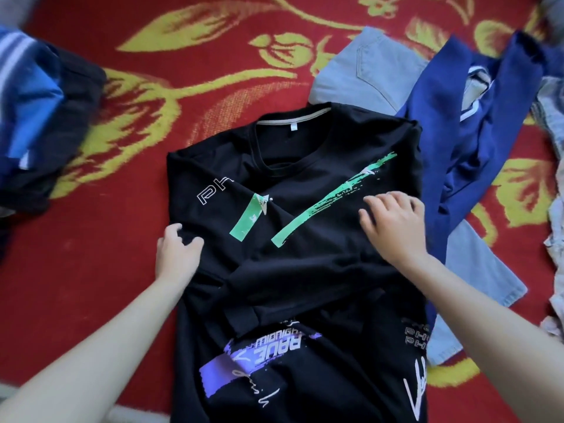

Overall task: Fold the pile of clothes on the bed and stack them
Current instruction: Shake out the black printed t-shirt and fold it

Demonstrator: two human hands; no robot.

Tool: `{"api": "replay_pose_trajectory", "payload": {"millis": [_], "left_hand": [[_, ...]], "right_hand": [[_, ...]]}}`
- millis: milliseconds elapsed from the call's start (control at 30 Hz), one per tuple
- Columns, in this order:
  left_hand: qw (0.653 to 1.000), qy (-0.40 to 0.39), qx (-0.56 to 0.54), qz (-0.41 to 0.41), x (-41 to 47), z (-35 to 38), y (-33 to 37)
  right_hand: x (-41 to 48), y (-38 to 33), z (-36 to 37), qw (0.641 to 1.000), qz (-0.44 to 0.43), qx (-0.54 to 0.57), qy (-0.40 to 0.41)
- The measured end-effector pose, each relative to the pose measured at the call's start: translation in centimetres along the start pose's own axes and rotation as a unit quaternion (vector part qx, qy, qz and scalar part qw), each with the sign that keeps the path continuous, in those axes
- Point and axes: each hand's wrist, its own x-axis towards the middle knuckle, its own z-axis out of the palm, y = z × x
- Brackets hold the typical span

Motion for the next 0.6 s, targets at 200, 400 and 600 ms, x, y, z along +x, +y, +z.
{"api": "replay_pose_trajectory", "payload": {"millis": [200,400,600], "left_hand": [[0.986,0.018,0.155,0.062,9.9,-2.7,4.6],[0.979,-0.061,0.170,0.098,15.8,-2.1,7.5],[0.991,-0.047,0.105,0.065,18.3,-0.1,8.1]], "right_hand": [[9.9,3.5,0.3,0.985,0.078,-0.014,-0.153],[15.4,5.6,1.6,0.975,0.074,-0.083,-0.194],[17.5,6.6,2.6,0.962,0.121,-0.119,-0.214]]}}
